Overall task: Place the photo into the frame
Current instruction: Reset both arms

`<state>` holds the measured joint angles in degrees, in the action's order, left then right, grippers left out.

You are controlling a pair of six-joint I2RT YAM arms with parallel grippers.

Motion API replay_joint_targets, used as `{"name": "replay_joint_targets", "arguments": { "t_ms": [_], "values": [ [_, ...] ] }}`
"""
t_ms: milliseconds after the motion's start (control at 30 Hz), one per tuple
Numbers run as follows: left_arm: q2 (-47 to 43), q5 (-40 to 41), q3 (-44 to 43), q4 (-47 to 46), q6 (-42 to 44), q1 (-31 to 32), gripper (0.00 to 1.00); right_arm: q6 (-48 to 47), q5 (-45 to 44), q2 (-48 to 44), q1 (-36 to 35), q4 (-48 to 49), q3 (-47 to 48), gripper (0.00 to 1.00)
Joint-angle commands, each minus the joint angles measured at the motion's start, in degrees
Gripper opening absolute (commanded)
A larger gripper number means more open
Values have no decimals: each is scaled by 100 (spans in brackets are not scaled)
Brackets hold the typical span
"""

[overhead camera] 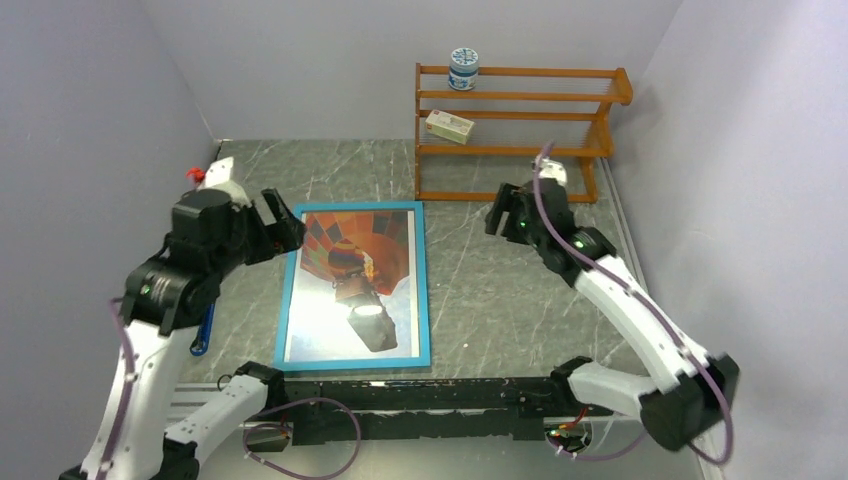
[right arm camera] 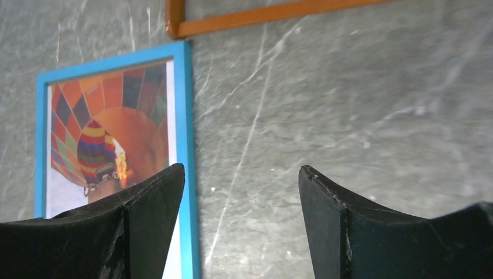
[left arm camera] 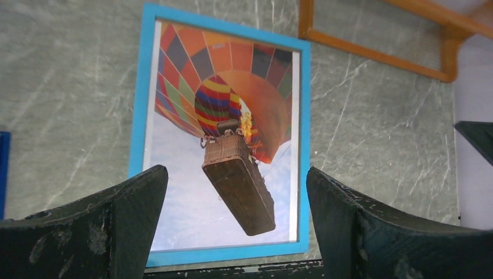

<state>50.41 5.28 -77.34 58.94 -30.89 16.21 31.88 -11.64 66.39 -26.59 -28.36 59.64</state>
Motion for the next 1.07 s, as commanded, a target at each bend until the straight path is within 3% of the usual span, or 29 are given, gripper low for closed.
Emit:
{"name": "replay_joint_targets", "arguments": {
  "t_ms": [0,233,500,700,1033],
  "values": [
    [-439,335,-613,581,409,-13,94,-593,-1275,-1172,31,-1199,495,76],
    [-890,684,-1282,1273,431,-14,94,-569,-1898,-2313,31,-2316,1215,80],
    [-1212,1414,-2245,2337,488,-13,94,-619,-1908,-2490,31,-3121,1900,85],
    [-1376,1529,-2581,2697,597,-12,94,-704,-1849,-2515,25,-2976,1865,85],
    [-1411,1639,-2357,2708,586,-12,94,-779,-1889,-2351,31,-2857,1600,99]
  ]
}}
